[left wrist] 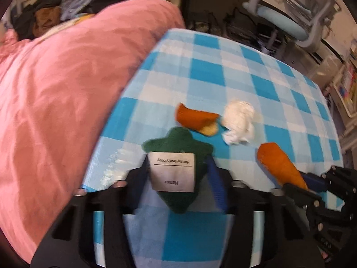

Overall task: Collect trash
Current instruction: 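Grasp the green plush toy with the left tool while the right tool grasps the orange stick, then carry both items over the yellow bin and open both tools to drop them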

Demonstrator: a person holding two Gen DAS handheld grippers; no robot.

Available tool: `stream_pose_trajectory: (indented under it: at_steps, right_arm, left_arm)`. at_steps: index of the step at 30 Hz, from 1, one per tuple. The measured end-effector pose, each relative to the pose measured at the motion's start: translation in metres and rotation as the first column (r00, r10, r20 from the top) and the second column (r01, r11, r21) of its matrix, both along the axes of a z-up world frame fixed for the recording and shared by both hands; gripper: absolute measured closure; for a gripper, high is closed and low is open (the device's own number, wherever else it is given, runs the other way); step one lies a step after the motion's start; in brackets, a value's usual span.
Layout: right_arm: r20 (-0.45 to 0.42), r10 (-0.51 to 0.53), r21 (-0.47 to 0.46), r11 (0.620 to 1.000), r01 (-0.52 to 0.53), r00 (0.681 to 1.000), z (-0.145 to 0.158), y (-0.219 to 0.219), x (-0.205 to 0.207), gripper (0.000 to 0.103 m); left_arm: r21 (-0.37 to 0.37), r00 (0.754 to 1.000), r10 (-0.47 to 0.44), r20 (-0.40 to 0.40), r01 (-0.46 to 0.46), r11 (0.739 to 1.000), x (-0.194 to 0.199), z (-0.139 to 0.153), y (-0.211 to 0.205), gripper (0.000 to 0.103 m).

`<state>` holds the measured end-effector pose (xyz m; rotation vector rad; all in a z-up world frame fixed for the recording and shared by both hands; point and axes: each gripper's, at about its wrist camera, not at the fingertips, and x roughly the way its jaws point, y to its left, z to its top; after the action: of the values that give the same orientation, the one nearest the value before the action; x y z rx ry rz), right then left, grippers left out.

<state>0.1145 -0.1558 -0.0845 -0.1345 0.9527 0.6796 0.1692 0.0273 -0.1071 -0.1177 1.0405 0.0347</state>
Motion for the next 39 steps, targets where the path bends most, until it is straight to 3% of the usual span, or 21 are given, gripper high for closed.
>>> stream_pose_trajectory:
  at_steps: [4,20,39]
  right_arm:
    - [-0.009,-0.014,-0.003,1.000,0.014,1.000,0.003,-0.009,-0.004,0.084]
    - [0.000,-0.066,0.060,0.996,0.066,0.998,0.022,-0.036,-0.036,0.084]
    - [-0.007,-0.094,0.136,0.986,0.094,0.996,0.032,-0.048,-0.096,0.084]
  left_arm:
    - [-0.025,0.999,-0.028,0.017,0.029,0.999,-0.009,0.007,-0.007,0.062]
    - [-0.052,0.990,-0.033,0.140,0.041,0.998,-0.080,0.048,-0.024,0.062]
    - [-0.062,0.979,-0.007,0.203,0.020,0.998,-0.140,0.066,-0.019,0.062]
